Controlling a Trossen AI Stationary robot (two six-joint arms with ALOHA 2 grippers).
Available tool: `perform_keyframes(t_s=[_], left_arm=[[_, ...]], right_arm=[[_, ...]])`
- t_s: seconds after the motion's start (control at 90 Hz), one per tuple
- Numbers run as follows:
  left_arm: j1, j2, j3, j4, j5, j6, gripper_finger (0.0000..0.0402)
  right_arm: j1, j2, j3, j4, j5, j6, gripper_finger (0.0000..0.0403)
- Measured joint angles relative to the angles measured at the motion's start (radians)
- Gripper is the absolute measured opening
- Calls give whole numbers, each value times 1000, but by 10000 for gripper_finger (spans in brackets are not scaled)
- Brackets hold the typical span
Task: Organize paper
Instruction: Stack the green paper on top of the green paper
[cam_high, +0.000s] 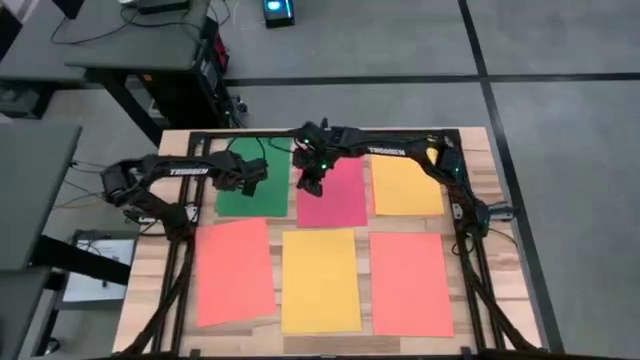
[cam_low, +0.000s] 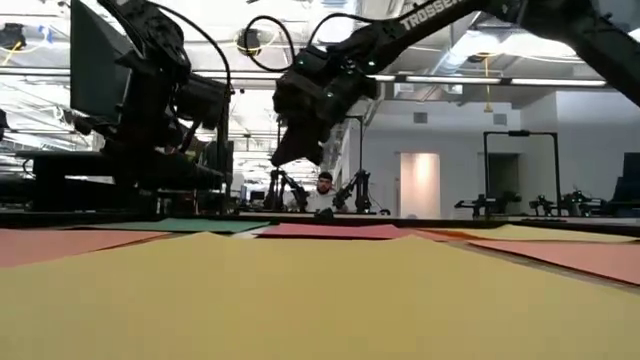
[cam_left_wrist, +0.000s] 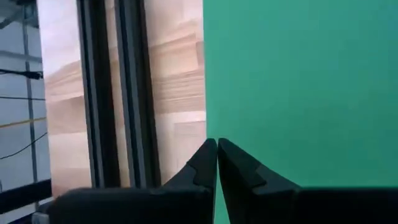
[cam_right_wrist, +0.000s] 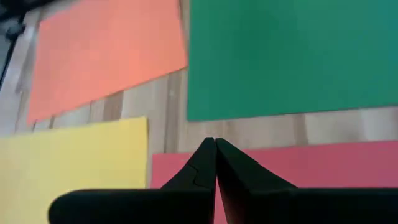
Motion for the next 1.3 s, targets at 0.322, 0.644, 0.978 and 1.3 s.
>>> perform_keyframes(t_s=[0.322, 0.644, 0.978, 1.3], left_arm=[[39, -1, -88, 95, 92, -31, 0], [21, -2, -158, 106, 105, -167, 0], [14, -2, -158, -8, 119, -239, 0], [14, -2, -179, 23, 198, -202, 0]], right_arm=[[27, 16, -55, -14, 68, 16, 0], [58, 33, -54, 12, 107, 15, 0], [127, 76, -36, 67, 108, 120, 0], [121, 77, -37, 71, 108, 131, 0]])
